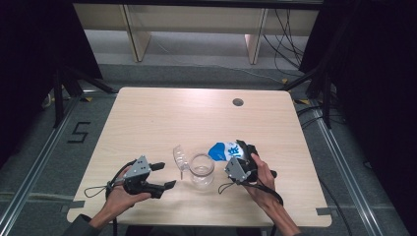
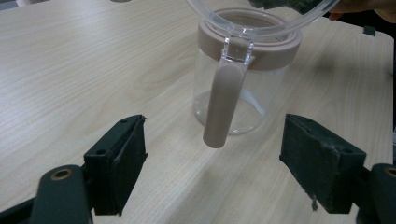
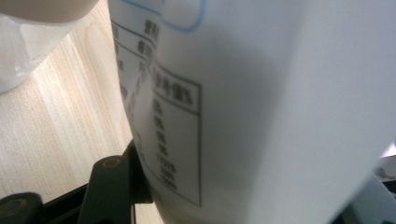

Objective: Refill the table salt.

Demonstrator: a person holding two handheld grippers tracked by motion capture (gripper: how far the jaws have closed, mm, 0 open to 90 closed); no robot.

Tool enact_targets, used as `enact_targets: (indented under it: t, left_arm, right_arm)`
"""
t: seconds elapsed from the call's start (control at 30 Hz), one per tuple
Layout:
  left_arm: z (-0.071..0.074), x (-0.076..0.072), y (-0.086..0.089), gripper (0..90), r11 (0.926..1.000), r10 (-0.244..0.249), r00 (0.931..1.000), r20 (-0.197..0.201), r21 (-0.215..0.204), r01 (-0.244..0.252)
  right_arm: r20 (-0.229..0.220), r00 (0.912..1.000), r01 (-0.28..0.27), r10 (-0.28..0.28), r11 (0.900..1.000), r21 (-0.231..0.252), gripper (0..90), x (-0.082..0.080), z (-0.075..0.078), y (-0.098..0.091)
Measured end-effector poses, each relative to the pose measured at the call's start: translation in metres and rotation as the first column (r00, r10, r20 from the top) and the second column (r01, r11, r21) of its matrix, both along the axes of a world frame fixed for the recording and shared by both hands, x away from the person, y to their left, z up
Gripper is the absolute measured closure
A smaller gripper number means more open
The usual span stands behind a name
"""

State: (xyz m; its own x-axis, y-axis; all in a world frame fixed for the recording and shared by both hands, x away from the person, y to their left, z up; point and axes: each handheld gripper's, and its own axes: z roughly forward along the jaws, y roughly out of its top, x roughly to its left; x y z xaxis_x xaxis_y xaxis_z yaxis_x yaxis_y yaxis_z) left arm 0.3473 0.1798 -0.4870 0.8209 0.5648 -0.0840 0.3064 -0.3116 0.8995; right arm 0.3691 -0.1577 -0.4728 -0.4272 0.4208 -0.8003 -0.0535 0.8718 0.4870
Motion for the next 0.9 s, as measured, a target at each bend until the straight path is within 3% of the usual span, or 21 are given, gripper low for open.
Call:
enact_targets:
  t: [0.43, 0.53, 0.9]
  left_arm:
    - [0.0, -0.0005, -0.0005, 21.8, 1.0, 0.004, 1.0, -0.003, -0.004, -0.004]
    - [-0.0003, -0.0006, -0.001, 21.8, 1.0, 0.004, 1.0, -0.003, -0.006, -0.004]
    - [-0.0004, -0.0005, -0.001, 21.8, 1.0, 0.004, 1.0, -0.005, -0.004, -0.004]
  right_arm:
    - [0.044, 0.999, 0.012, -0.009, 0.9965, -0.083, 43.4, -0.0009, 0.0007, 0.0014]
    - [0.066, 0.9978, 0.015, -0.006, 0.992, -0.125, 43.4, -0.0014, 0.0008, 0.0023]
    - [0.093, 0.9957, 0.017, 0.0, 0.9838, -0.178, 44.4, -0.0034, -0.0017, 0.006]
